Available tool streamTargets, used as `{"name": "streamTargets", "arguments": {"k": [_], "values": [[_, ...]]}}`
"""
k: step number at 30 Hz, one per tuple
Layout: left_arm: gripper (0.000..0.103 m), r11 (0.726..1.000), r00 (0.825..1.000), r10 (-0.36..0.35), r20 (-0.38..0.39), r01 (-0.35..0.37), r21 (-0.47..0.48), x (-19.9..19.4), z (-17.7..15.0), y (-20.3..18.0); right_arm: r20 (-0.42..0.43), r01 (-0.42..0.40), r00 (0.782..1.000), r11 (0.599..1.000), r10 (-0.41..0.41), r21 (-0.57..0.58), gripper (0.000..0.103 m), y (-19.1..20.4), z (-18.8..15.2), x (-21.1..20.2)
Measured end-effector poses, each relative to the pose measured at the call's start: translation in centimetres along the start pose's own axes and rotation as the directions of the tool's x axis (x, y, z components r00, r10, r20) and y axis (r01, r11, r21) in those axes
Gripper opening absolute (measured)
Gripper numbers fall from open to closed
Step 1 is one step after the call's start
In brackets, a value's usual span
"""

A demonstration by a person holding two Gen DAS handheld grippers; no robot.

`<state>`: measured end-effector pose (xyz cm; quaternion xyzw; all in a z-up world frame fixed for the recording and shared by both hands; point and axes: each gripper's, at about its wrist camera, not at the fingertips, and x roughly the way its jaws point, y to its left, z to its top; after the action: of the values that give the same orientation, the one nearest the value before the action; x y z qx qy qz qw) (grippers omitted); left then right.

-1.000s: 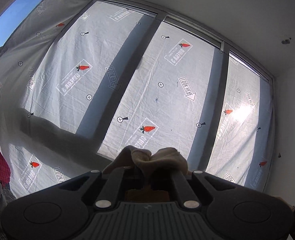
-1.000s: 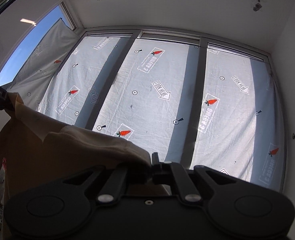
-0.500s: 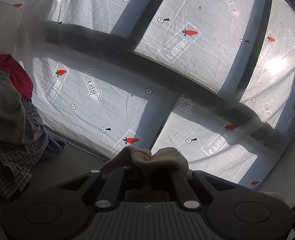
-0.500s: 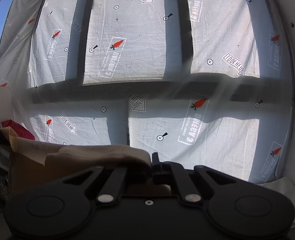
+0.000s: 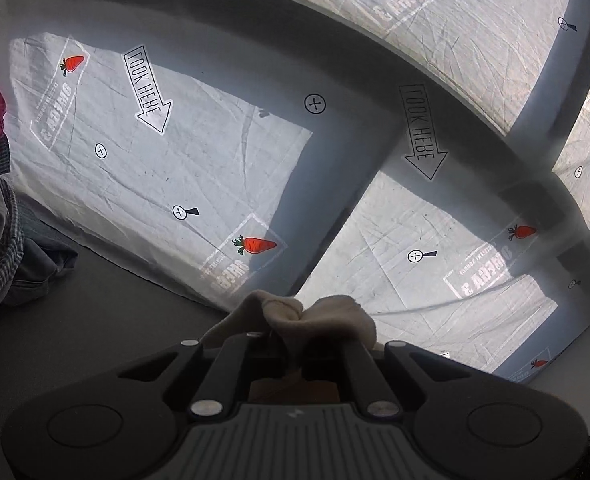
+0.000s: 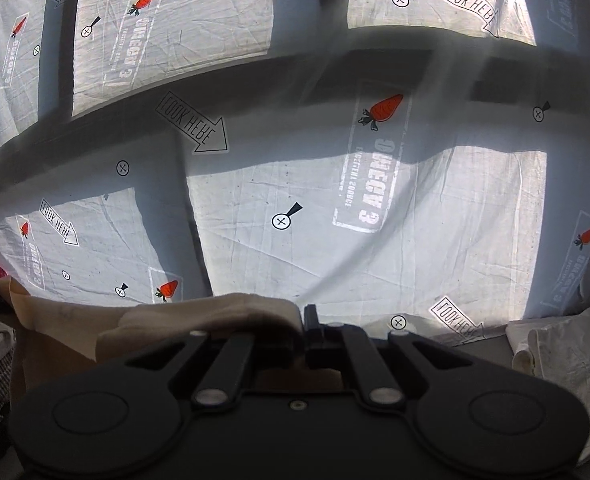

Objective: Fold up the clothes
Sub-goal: 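Lift the sweater with both grippers and lay it flat on the table, then open both grippers and withdraw from the flattened sweater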

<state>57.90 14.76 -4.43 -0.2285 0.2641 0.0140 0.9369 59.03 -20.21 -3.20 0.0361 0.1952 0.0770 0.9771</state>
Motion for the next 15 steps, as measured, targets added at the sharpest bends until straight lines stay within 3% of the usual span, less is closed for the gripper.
{"name": "streamTargets", "arguments": {"k": [1,2,3,4,6,7,9,11,15], "values": [[0.019,0.999,0.999,0.041,-0.022,-0.04,0.023,3.2,0.3,0.3,-0.027,0.026,0.999,1.0,-0.026,0.006,0.032,-0.2,-0.1,2.8],[0.029,0.995,0.995,0.085,-0.045,-0.083,0.049,6.4,0.6,0.7,-0.063,0.048,0.997,0.999,-0.047,0.011,0.044,-0.5,-0.6,4.9],[0.032,0.99,0.987,0.133,-0.093,-0.128,0.057,10.4,0.4,1.8,-0.103,0.067,0.993,0.998,-0.065,0.016,0.048,-0.8,-1.4,6.5],[0.033,0.986,0.971,0.169,-0.171,-0.165,0.037,13.4,0.0,3.1,-0.144,0.087,0.986,0.996,-0.083,0.02,0.038,-1.1,-2.1,8.1],[0.03,0.978,0.944,0.192,-0.269,-0.208,-0.03,15.8,-1.1,5.5,-0.224,0.126,0.968,0.992,-0.118,0.025,0.037,-1.7,-3.7,11.3],[0.033,0.977,0.948,0.184,-0.258,-0.206,-0.059,15.5,-1.8,6.6,-0.263,0.146,0.955,0.989,-0.134,0.027,0.042,-2.0,-4.4,12.9],[0.035,0.973,0.944,0.209,-0.257,-0.226,-0.041,13.4,-4.1,8.1,-0.275,0.153,0.951,0.988,-0.138,0.033,0.049,-2.8,-6.5,11.6],[0.035,0.968,0.937,0.236,-0.257,-0.249,-0.018,11.2,-6.6,9.5,-0.306,0.181,0.936,0.983,-0.172,0.001,0.048,-3.6,-9.0,9.6],[0.036,0.95,0.881,0.312,-0.355,-0.301,0.087,6.9,-12.5,11.4,-0.417,0.251,0.877,0.968,-0.238,-0.025,0.043,-6.0,-14.1,4.7]]}}
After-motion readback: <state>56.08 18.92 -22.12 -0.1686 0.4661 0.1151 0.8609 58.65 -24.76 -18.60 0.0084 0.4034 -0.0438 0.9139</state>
